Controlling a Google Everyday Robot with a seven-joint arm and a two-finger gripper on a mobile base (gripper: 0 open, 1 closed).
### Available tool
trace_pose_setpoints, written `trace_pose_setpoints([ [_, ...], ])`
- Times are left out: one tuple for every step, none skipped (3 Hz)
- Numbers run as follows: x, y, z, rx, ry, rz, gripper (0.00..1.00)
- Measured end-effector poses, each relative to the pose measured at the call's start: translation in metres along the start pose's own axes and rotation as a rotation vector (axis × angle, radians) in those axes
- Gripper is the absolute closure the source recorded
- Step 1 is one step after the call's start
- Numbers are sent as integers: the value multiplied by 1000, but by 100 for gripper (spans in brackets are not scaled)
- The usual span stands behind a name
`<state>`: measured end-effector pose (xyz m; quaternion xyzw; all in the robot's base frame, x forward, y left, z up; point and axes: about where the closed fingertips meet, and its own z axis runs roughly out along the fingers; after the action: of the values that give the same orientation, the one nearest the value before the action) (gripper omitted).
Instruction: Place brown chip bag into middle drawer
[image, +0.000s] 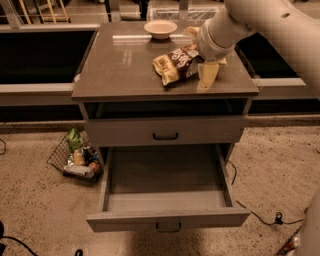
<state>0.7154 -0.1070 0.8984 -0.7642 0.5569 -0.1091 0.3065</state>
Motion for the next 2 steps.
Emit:
trace_pose_setpoints([
  [10,-21,28,33,-7,-33,0],
  [16,-38,49,75,-32,-40,0],
])
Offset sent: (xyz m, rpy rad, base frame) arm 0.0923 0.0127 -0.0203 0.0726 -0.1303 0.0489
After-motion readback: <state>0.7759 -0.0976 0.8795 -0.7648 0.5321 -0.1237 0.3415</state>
